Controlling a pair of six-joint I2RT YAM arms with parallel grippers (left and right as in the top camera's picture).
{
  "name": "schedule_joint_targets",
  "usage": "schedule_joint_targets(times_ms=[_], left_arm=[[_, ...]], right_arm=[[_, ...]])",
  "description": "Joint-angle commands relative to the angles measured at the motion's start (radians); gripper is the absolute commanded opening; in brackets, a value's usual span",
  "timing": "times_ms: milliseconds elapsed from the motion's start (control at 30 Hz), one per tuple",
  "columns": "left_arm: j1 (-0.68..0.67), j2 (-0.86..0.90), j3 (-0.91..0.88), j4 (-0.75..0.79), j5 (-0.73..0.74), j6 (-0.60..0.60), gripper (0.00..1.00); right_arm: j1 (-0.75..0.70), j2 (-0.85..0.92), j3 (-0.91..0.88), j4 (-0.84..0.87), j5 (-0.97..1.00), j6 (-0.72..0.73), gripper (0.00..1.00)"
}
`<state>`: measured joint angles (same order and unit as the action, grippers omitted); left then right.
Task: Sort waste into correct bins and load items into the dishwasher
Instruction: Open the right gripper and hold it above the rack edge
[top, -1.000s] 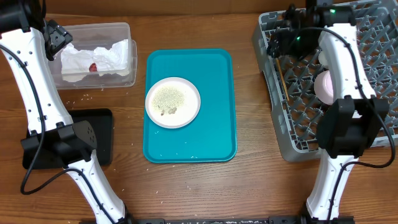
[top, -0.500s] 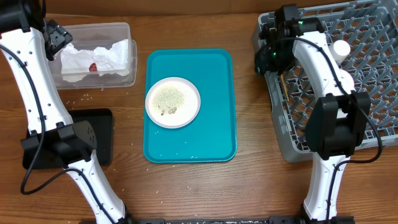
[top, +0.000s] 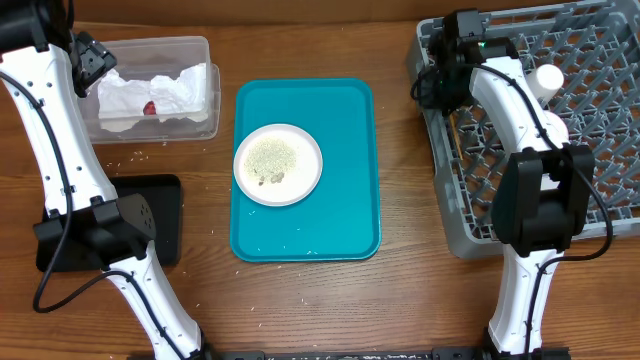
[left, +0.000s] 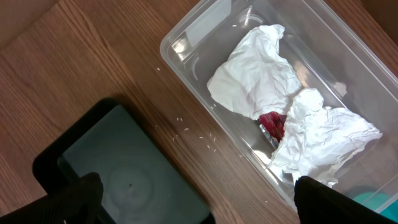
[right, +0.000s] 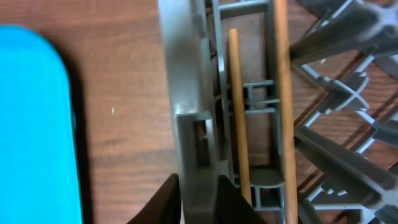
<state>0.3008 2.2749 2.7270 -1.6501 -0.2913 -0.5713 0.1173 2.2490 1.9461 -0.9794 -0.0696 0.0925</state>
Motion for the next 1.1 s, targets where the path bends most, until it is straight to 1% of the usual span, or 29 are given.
schedule_joint_targets(times_ms=[0, 67, 233, 400, 667, 733, 833, 867, 933, 1033, 1067], left_arm=[[-0.008, -0.006, -0.003, 0.001, -0.003, -0.012, 1.0], [-0.008, -0.006, -0.003, 0.001, -0.003, -0.012, 1.0], [-0.008, -0.006, -0.003, 0.002, -0.003, -0.012, 1.0], [-0.008, -0.006, -0.003, 0.001, -0.003, -0.012, 1.0], [-0.008, -0.006, -0.003, 0.002, -0.003, -0.012, 1.0], [-0.008, -0.006, -0.003, 0.001, -0.003, -0.012, 0.99], [-0.008, -0.006, -0.003, 0.001, -0.003, -0.012, 1.0], [-0.008, -0.006, -0.003, 0.001, -0.003, -0.012, 1.0], [-0.008, -0.006, -0.003, 0.001, -0.003, -0.012, 1.0], [-0.008, -0.006, -0.003, 0.002, -0.003, -0.012, 1.0], [-0.008, -0.006, -0.003, 0.002, -0.003, -0.012, 1.0]], right_arm=[[0.014, -0.009, -0.006, 0.047, -0.029, 0.174, 0.2], [0.021, -0.009, -0.006, 0.064, -0.029, 0.217, 0.19], [0.053, -0.009, -0.006, 0.09, -0.023, 0.222, 0.22], [0.08, -0.009, -0.006, 0.1, 0.026, 0.223, 0.25], [0.084, -0.009, -0.006, 0.164, 0.058, 0.276, 0.26], [0.084, -0.009, -0.005, 0.171, 0.058, 0.276, 0.36], [0.084, -0.009, 0.011, 0.172, 0.065, 0.277, 0.44], [0.084, -0.009, 0.023, 0.168, 0.069, 0.279, 0.49], [0.084, -0.01, 0.057, 0.152, 0.069, 0.279, 0.56], [0.084, -0.012, 0.131, 0.095, 0.069, 0.278, 0.63], [0.084, -0.013, 0.167, 0.067, 0.069, 0.279, 0.68]])
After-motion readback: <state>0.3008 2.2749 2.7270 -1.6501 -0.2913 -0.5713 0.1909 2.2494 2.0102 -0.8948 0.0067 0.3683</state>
